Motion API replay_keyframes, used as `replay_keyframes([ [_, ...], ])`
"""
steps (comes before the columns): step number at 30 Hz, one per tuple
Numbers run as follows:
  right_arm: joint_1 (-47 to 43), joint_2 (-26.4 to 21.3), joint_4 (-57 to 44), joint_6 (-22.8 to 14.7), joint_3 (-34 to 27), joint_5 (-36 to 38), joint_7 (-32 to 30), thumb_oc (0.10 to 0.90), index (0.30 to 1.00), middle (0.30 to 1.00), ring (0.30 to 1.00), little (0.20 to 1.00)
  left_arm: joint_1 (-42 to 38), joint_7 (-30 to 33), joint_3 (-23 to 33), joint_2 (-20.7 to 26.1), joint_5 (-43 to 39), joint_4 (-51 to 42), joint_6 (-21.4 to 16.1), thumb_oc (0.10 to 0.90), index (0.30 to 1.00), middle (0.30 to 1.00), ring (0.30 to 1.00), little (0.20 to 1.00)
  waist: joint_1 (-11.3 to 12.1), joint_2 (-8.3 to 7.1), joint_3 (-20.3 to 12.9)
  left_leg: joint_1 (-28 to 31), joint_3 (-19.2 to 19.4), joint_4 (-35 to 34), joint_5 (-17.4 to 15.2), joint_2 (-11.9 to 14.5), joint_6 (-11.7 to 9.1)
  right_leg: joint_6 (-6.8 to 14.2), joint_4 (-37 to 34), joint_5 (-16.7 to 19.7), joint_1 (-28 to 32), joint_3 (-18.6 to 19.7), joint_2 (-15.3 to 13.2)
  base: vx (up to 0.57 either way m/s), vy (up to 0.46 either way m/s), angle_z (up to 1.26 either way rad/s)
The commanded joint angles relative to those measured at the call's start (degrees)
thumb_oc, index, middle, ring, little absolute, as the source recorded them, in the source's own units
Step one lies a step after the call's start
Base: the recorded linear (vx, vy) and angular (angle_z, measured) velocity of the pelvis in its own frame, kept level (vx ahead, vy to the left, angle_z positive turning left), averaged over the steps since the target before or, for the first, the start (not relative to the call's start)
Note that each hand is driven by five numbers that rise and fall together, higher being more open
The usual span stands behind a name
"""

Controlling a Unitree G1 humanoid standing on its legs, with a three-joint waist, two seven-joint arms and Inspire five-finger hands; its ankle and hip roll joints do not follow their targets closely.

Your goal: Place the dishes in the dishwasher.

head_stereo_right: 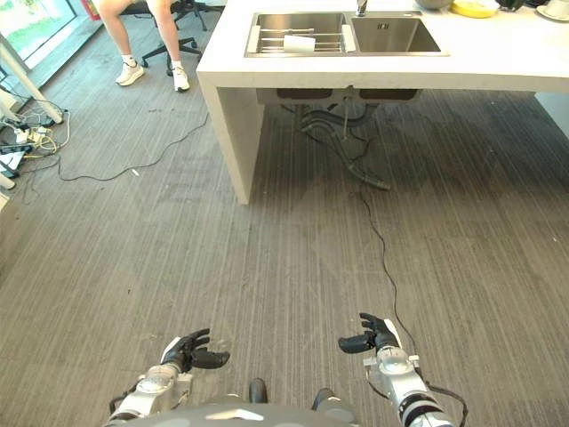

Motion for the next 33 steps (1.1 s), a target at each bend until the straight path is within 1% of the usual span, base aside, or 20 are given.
replay_keyframes([
  [1, -3.8, -2.8, -1.4, -2.6, -1.2, -0.3, -0.6, 0.8, 0.9, 0.9, 0.9, 0.9, -4.1, -0.2, -0.7, 1.7, 2.6, -4.1, -3.2, 0.8, 0.9, 0.9, 0.9, 0.9, 1.4, -2.2, -0.2, 2.2, 1.6, -1.3, -4.4, 1.9, -3.4, 7.9, -5.2, 6.4, 0.3, 1.5, -5.6, 0.0, 0.0, 0.0],
  [4, -3.7, -3.1, -0.7, -2.8, -1.2, -1.2, -0.8, 0.8, 0.9, 0.9, 0.9, 0.9, -4.2, 0.2, -0.3, 1.9, 2.9, -3.1, -3.5, 0.8, 0.9, 0.9, 0.9, 0.9, 1.6, -2.27, -0.2, 2.4, 1.5, -1.3, -4.4, 1.9, -3.4, 7.9, -5.2, 6.4, 0.5, 1.4, -5.5, 0.0, 0.0, 0.0],
  [7, -3.6, -2.9, 1.1, -3.0, -1.3, -1.4, -1.1, 0.8, 0.9, 0.9, 0.9, 0.9, -4.1, 0.2, 0.1, 1.4, 1.6, -1.6, -3.4, 0.8, 0.9, 0.9, 0.9, 0.9, 1.7, -2.32, 0.0, 2.4, 1.4, -1.3, -4.3, 1.9, -3.4, 7.9, -5.1, 6.4, 0.4, 1.5, -5.4, 0.0, 0.0, 0.0],
  [10, -3.5, -2.3, 4.1, -3.1, -1.4, -1.7, -1.7, 0.8, 0.9, 0.9, 0.9, 0.9, -4.0, 0.2, 0.1, 1.0, 1.4, 1.2, -3.2, 0.8, 0.9, 0.9, 0.9, 0.9, 1.5, -2.28, 0.1, 2.2, 1.4, -1.3, -4.2, 2.0, -3.3, 7.7, -4.9, 6.3, 0.1, 1.9, -5.2, 0.0, 0.0, 0.0],
  [12, -3.4, -2.2, 5.3, -3.2, -1.3, -1.8, -1.8, 0.8, 0.9, 0.9, 0.9, 0.9, -3.9, 0.2, 0.0, 1.1, 1.6, 1.2, -3.2, 0.8, 0.9, 0.9, 0.9, 0.9, 1.4, -2.31, 0.0, 2.0, 1.4, -1.3, -4.0, 2.0, -3.3, 7.7, -4.9, 6.3, -0.1, 1.9, -5.2, 0.0, 0.0, 0.0],
  [14, -3.1, -2.0, 8.0, -2.9, -1.1, -2.6, -1.6, 0.8, 0.9, 0.9, 0.9, 0.9, -3.8, 0.2, -0.7, 0.8, 3.5, 4.2, -2.9, 0.8, 0.9, 0.9, 0.9, 0.9, 1.1, -2.33, 0.0, 2.0, 1.5, -1.3, -4.1, 1.9, -3.3, 7.6, -5.0, 6.4, -0.2, 2.1, -5.2, 0.0, 0.0, 0.0],
  [16, -2.6, -2.0, 10.1, -2.6, -0.7, -3.4, -1.4, 0.8, 0.9, 0.9, 0.9, 0.9, -3.2, -0.2, -0.3, 0.0, 2.4, 7.7, -2.4, 0.8, 0.9, 0.9, 0.9, 0.9, 0.9, -2.29, 0.0, 2.0, 1.4, -1.3, -4.0, 2.0, -3.4, 7.6, -5.1, 6.3, -0.2, 2.1, -5.0, 0.01, -0.003, -0.02],
  [21, -1.7, -1.5, 11.6, -2.6, -0.6, -3.3, -1.5, 0.8, 0.9, 0.9, 0.9, 0.9, -2.6, -0.1, -0.4, -0.9, 3.2, 12.2, -2.1, 0.8, 0.9, 0.9, 0.9, 0.9, 0.6, -2.41, 0.0, 1.8, 1.2, -1.3, -4.0, 2.0, -3.4, 7.4, -5.2, 6.2, -0.1, 2.3, -4.8, 0.0, -0.002, -0.01],
  [22, -1.2, -1.1, 12.0, -2.6, -0.6, -3.4, -1.7, 0.8, 0.9, 0.9, 0.9, 0.9, -2.1, 0.0, 0.4, -1.6, 2.4, 13.7, -2.0, 0.8, 0.9, 0.9, 0.9, 0.9, 0.6, -2.41, -0.2, 2.0, 1.3, -1.3, -4.1, 2.0, -3.4, 7.4, -5.3, 6.1, 0.0, 2.4, -4.8, 0.0, 0.0, 0.0],
  [25, -1.0, -0.9, 12.2, -2.5, -0.6, -3.9, -2.2, 0.8, 0.9, 0.9, 0.9, 0.9, -1.9, -0.7, 1.2, -2.3, 0.1, 14.6, -1.8, 0.8, 0.9, 0.9, 0.9, 0.9, 0.5, -2.34, -0.2, 2.1, 1.4, -1.3, -4.1, 2.0, -3.4, 7.4, -5.4, 6.1, 0.2, 2.2, -4.7, 0.01, 0.002, -0.01],
  [33, -2.4, -0.5, 15.2, -1.8, 0.6, -5.0, -1.9, 0.8, 0.9, 0.9, 0.9, 0.9, -3.4, 0.0, 0.9, -1.9, 0.3, 16.0, -1.2, 0.8, 0.9, 0.9, 0.9, 0.9, 0.1, -1.97, -0.8, 2.1, 1.4, -1.3, -4.2, 1.9, -3.4, 7.5, -5.5, 6.4, 0.0, 2.8, -4.8, 0.01, 0.007, -0.01],
])
